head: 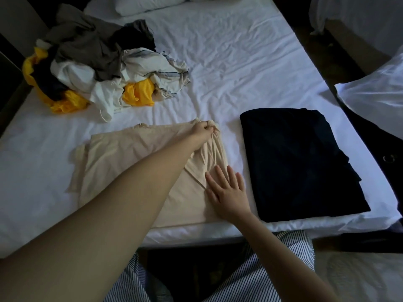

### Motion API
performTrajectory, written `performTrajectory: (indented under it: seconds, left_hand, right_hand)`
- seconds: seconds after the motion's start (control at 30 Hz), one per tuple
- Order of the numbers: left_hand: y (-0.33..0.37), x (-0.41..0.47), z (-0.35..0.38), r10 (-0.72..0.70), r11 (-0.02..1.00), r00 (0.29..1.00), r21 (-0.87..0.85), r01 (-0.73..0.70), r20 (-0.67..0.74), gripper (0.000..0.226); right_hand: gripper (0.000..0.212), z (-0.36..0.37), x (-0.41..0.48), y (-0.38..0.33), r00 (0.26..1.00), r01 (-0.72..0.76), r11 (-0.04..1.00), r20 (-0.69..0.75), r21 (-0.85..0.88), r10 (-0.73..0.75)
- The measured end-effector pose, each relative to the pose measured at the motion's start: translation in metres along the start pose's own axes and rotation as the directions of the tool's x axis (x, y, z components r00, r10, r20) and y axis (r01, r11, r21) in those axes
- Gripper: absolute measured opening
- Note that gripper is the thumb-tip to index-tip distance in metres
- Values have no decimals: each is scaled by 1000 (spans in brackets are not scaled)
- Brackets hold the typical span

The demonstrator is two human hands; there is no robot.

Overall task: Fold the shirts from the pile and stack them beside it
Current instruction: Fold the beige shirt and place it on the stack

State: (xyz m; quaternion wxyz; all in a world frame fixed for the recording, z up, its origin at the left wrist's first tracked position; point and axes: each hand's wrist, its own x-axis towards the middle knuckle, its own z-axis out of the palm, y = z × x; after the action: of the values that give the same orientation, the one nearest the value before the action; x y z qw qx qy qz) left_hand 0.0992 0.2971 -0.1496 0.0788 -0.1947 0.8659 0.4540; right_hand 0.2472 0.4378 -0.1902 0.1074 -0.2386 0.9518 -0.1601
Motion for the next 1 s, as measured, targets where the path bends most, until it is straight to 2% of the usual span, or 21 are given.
performTrajectory:
  seconds: [0.07,0.1,0.2,0.23,0.27,0.3,0.33,0.37,0.4,0.43,0.5,0.6,0.73,0.87,0.93,1.0]
  left_hand:
    - [-5,-1,-2,81,995,997,59,-82,13,18]
    - [-5,-3,-4,114,990,993,83,-113,-8,22]
    - [-10,-6,-12,102,994,994,39,-100,-44,24]
    - [-17,-13,-15,116,992,990,64,-111,-74,30]
    - [-28,-23,-17,205,968,969,175,-179,-140,38]
    - [-41,-35,-18,358,903,916,318,-289,-182,45]
    - [-60,-46,-19,525,789,839,449,-419,-140,49]
    - [-78,-56,-21,630,660,777,539,-522,-19,52]
    - [-93,-67,-24,627,584,771,588,-560,111,55]
    - [-104,-75,-27,575,570,801,622,-538,166,58]
    - [-113,-82,-32,465,622,877,659,-423,125,61]
    - [-107,-86,-35,342,667,938,688,-286,58,57]
    - [-114,-98,-44,290,732,957,640,-234,17,54]
    - [-140,-110,-82,273,767,960,589,-253,58,56]
    - [-157,-121,-108,281,850,960,463,-251,3,57]
    - [-177,-132,-139,235,918,966,351,-183,-111,45]
  right_hand:
    - [72,-1,-1,1,1000,0,1000,2,16,0]
    - [73,-2,-3,1,1000,1,1000,6,17,-1]
    - [74,-3,-2,0,1000,-5,1000,16,28,5]
    - [77,-5,-1,-1,999,-7,1000,43,11,7]
    - [81,-7,0,-1,997,-6,1000,80,-14,7]
    - [85,-9,0,-1,993,2,999,117,-41,3]
    - [87,-11,0,-1,990,10,998,141,-60,-2]
    - [88,-11,0,-2,988,14,997,154,-76,-2]
    - [88,-10,0,-3,990,20,995,140,-93,-6]
    - [86,-8,0,-5,994,31,993,110,-110,-18]
    - [84,-7,-1,-13,997,57,988,69,-144,-47]
    - [89,-12,-2,-21,989,95,974,133,-204,-68]
    - [60,-19,-10,-36,972,85,989,230,-124,-55]
    - [57,-13,-6,-64,966,90,993,249,-75,-68]
    - [56,-6,2,-84,966,99,994,243,-36,-87]
    - [54,5,11,-106,959,152,988,241,4,-148]
